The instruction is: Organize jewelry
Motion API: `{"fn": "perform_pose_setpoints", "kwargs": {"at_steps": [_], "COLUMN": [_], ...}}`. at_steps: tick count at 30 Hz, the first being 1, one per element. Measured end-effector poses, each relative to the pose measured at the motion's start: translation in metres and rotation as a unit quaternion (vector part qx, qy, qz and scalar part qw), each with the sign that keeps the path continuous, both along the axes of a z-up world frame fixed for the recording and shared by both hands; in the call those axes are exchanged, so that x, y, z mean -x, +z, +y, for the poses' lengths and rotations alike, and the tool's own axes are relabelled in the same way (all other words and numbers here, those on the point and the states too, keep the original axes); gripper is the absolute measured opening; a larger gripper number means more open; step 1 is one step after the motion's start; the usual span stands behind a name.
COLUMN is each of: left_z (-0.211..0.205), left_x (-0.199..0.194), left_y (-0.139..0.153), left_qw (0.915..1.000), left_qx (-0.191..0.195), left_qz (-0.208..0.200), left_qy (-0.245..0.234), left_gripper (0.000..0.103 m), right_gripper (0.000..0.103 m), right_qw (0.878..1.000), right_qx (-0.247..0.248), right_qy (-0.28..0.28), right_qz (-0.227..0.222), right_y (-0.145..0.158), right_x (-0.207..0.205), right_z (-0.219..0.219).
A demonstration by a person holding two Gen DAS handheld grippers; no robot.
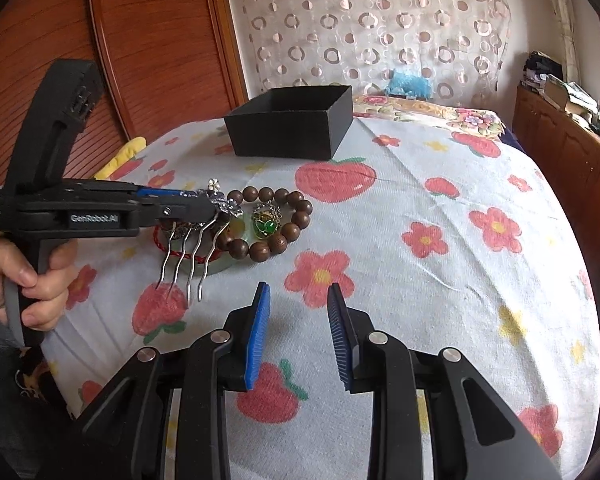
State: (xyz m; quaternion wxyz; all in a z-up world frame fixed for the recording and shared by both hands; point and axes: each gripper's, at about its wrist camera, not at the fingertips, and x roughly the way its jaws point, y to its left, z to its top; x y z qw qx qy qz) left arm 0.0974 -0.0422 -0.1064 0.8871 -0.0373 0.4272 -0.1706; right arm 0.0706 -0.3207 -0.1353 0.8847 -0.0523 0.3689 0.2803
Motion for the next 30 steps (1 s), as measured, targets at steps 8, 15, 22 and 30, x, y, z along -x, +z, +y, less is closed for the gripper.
{"fn": "perform_pose_setpoints", "kwargs": {"at_steps": [8,15,22,30], "left_z": [0.005,0.007,0.012,0.021], "left_x": [0.017,0.027,0.032,0.037], "left_y": [0.023,0.039,0.047,0.054], "left_qw": [0.9992,0.9977,0.9967,0.9952], "left_qx": [0.018,0.031,0.036,0.028], "left_qz": [-0.037,-0.06,-0.073,-0.092], "left_qy": [0.0,0.003,0.004,0.017], "left_gripper": [0.019,0.01,0.01,0.01], "right_gripper": [0.032,0.032,0.032,0.032], "right_qw": [1.0,1.0,1.0,0.998], "right_qx": [-0.001,0.009,0.022,0.039], "right_qy": [-0.004,-0.005,0.002,0.044], "right_qz": [0.005,0.007,0.004,0.01], "right_y": [-0.001,-0.001,0.003,0.01], "right_x": [-0.002,-0.006,-0.011,-0.04], "right_z": [-0.001,0.003,0.011,0.036]}}
